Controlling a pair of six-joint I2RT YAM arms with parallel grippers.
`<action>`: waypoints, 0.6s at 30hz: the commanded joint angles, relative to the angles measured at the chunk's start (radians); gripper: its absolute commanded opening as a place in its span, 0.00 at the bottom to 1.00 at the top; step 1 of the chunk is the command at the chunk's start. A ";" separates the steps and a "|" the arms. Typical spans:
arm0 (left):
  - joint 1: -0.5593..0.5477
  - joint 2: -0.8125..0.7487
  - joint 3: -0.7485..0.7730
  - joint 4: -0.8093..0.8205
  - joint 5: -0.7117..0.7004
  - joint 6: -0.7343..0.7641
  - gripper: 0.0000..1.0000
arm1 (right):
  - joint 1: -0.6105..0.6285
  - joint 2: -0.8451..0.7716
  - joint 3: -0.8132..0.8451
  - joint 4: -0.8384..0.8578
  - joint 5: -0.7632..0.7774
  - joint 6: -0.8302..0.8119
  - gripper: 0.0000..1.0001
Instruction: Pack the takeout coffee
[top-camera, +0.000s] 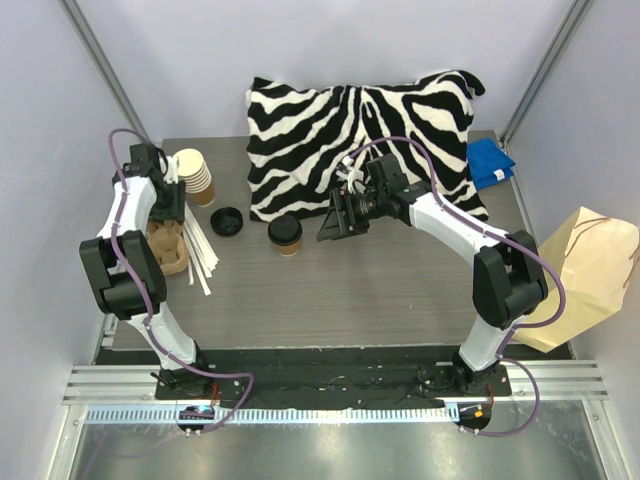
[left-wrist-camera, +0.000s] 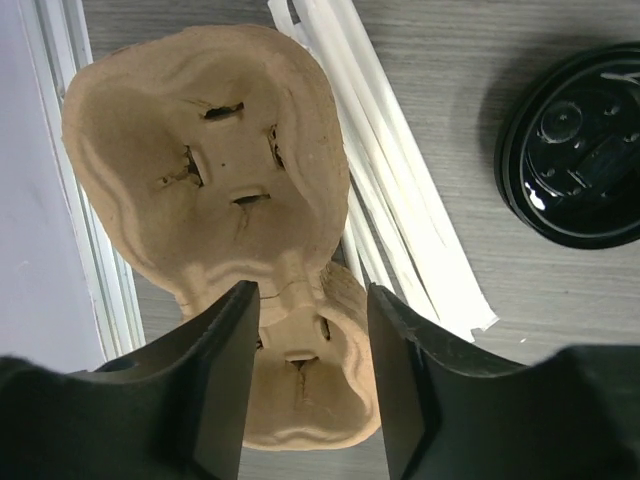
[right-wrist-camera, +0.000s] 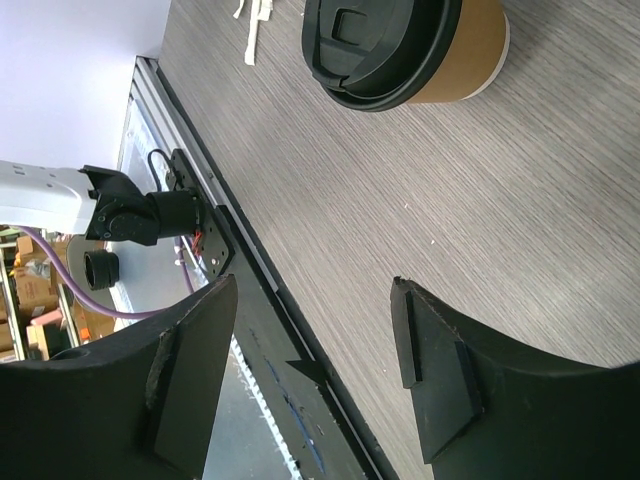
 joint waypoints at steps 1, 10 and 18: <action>0.005 0.015 0.049 -0.021 0.010 0.023 0.54 | -0.003 0.003 0.002 0.039 -0.023 0.008 0.71; 0.007 0.065 0.055 -0.009 0.002 0.023 0.43 | -0.004 0.004 -0.002 0.036 -0.018 0.007 0.71; 0.021 0.066 0.047 -0.001 0.001 0.021 0.27 | -0.006 0.012 0.004 0.038 -0.023 0.007 0.70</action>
